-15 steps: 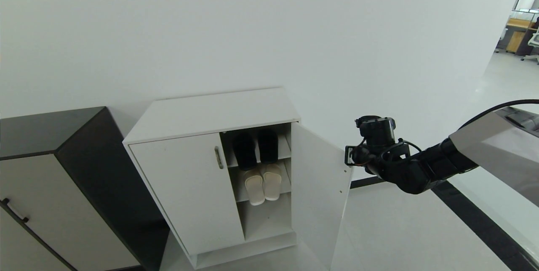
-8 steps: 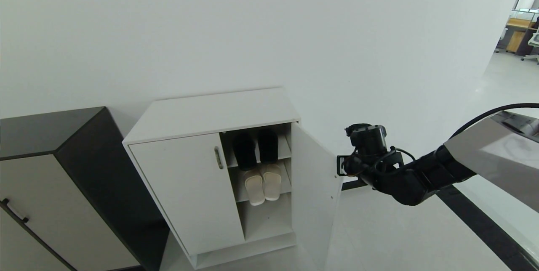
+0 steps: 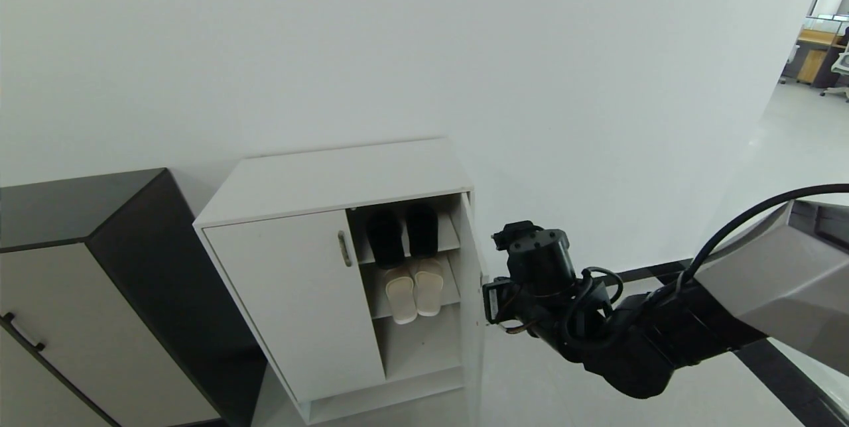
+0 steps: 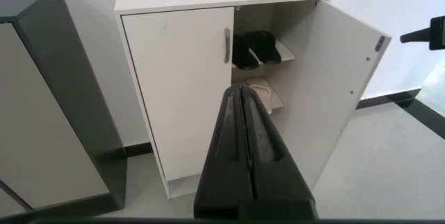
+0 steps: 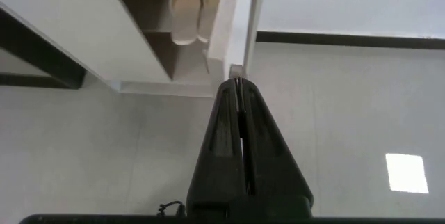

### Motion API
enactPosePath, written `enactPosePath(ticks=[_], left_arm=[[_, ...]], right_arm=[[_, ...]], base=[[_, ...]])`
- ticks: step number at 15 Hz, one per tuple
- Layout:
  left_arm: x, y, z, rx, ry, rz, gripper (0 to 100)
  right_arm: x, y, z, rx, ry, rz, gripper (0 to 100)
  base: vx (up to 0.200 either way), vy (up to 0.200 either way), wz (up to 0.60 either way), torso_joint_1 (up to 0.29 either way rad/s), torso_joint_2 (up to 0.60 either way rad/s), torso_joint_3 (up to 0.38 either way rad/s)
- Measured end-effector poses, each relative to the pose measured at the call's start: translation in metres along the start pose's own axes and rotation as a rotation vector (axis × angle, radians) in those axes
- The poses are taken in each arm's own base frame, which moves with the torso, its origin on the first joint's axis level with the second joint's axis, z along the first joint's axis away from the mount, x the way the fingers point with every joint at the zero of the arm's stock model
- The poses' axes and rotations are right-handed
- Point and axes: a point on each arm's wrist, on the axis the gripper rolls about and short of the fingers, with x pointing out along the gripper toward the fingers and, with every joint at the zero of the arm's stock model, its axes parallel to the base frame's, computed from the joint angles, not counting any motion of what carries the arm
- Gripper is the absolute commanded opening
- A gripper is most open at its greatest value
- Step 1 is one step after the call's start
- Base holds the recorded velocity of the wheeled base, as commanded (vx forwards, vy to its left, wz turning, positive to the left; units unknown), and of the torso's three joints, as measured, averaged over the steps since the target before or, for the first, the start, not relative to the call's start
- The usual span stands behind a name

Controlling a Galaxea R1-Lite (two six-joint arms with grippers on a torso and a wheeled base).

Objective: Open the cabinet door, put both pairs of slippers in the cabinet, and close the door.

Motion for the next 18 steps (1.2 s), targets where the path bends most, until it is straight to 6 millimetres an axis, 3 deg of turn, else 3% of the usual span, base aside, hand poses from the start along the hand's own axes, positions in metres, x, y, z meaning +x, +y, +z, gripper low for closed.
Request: enactPosePath(ticks=[6,10,16,18], left_arm=[[0.0,0.0,0.0,0.0,0.0,0.0,0],[0.0,0.0,0.0,0.0,0.0,0.0,0],[0.0,0.0,0.0,-0.001,0.0,0.001,0],[0.0,0.0,0.0,0.0,0.0,0.001,0]], right_arm=[[-0.014,0.001,-0.002,-0.01,-0.028,0.149,0],[-0.012,-0.009,-0.007,-0.032,-0.033,0.143,0],[-0.008,-0.011,-0.011,-0.035,-0.021,0.132,0],[-0.006,-0.014,-0.011,-0.036,-0.019,0.124,0]], base=[[0.0,0.0,0.0,0.0,0.0,0.0],[0.0,0.0,0.0,0.0,0.0,0.0],[0.0,0.0,0.6,0.003,0.0,0.001],[0.0,0.0,0.0,0.0,0.0,0.0]])
